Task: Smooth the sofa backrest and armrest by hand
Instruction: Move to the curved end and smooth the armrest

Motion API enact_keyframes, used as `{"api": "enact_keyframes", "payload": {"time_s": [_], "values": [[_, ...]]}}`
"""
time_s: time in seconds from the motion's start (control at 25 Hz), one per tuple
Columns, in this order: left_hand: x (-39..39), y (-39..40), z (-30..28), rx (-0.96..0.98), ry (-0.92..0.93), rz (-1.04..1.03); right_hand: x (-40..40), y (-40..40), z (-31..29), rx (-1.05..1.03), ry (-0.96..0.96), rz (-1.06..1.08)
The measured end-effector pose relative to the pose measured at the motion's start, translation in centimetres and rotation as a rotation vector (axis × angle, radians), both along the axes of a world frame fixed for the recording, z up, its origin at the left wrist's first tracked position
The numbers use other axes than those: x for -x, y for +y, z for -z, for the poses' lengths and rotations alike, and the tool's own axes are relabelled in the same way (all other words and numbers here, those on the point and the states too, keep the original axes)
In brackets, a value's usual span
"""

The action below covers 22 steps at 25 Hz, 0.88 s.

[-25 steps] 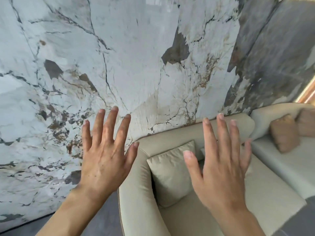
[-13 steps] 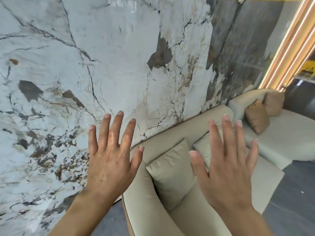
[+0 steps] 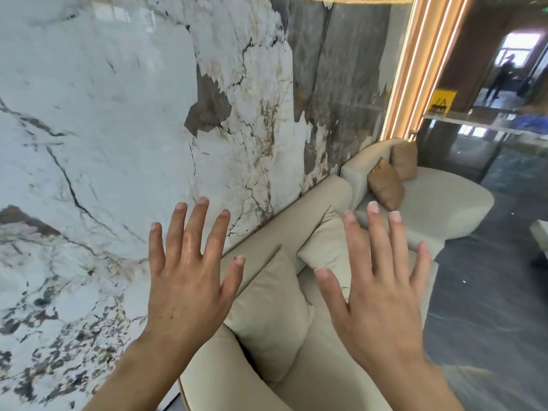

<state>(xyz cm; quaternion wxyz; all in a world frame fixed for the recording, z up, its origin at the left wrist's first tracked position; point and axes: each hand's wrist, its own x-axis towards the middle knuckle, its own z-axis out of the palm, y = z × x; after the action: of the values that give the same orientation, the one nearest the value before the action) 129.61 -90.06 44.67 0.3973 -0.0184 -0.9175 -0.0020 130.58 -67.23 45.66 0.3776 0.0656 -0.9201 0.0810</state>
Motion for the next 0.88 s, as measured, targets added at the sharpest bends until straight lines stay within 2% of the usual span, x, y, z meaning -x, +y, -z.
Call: {"api": "enact_keyframes", "payload": {"time_s": [0.16,0.4,0.64,0.88], "values": [[2.2,-3.0,-0.1,0.016,0.021,0.161,-1.2,-3.7,-0.1,-0.016,0.021,0.138],[2.6,-9.3,-0.3,0.015,-0.061,0.393,-6.1,-11.6,0.0,-0.025,0.007,0.393],[-0.2,-8.7,0.0,-0.052,-0.076,0.576,-11.5,-13.5,-0.2,-0.047,0.017,0.546],[-5.3,-6.8,0.7,-0.005,-0.091,0.680,-17.2,-12.2,1.0,-0.027,0.031,0.633]]}}
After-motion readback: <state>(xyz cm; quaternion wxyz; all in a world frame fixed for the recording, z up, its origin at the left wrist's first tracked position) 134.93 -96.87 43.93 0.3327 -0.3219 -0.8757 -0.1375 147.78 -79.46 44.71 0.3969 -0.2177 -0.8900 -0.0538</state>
